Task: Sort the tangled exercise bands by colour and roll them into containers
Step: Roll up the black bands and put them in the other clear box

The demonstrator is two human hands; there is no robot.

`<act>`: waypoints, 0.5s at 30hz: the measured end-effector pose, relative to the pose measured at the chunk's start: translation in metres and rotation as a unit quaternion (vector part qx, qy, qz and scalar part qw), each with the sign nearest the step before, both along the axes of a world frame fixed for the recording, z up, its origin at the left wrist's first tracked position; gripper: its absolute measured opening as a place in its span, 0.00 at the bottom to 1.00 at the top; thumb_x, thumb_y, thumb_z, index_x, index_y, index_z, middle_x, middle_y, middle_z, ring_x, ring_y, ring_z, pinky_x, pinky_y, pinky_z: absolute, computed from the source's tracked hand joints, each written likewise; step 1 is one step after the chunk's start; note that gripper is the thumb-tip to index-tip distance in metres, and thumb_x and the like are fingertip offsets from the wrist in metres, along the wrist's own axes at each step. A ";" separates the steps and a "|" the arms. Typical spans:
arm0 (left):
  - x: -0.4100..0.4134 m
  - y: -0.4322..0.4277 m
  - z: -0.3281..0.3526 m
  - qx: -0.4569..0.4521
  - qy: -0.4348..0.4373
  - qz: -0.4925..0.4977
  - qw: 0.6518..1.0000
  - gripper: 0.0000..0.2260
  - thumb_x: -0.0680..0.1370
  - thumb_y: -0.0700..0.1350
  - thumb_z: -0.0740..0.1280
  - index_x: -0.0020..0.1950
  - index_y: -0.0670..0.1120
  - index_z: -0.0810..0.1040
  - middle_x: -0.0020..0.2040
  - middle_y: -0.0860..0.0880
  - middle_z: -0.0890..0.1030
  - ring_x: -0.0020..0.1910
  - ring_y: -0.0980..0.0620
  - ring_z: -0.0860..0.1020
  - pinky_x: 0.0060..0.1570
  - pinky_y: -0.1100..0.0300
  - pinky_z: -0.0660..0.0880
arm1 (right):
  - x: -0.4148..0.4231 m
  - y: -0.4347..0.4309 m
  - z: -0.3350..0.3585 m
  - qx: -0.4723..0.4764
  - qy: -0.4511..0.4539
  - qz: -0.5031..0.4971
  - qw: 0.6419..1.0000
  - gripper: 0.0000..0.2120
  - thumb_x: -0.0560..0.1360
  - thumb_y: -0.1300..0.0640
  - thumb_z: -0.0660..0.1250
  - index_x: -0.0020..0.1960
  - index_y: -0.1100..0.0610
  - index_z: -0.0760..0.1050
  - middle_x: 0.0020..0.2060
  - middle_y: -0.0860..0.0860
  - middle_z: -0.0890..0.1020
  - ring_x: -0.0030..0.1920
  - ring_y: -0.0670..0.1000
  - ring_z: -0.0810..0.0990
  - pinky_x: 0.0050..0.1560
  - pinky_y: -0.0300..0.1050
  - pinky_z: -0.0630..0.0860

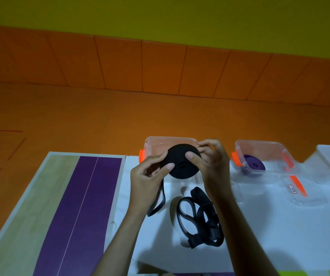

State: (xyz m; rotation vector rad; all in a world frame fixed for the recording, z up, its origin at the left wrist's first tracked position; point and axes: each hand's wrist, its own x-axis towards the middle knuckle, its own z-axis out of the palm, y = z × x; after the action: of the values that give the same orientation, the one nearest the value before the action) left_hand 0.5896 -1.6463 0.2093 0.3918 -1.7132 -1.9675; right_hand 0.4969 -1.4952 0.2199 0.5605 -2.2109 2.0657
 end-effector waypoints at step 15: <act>0.003 -0.014 0.004 -0.020 -0.004 0.007 1.000 0.12 0.70 0.35 0.80 0.52 0.45 0.88 0.48 0.51 0.88 0.51 0.53 0.86 0.54 0.61 0.81 | 0.002 0.000 0.000 0.038 -0.023 0.083 0.996 0.15 0.75 0.63 0.78 0.51 0.50 0.74 0.51 0.53 0.87 0.55 0.55 0.87 0.54 0.54 0.85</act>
State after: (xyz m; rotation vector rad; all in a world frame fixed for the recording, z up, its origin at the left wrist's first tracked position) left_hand 0.5931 -1.6602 0.2132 0.3952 -1.7479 -1.9206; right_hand 0.4993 -1.4951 0.2203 0.7332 -2.3519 2.0982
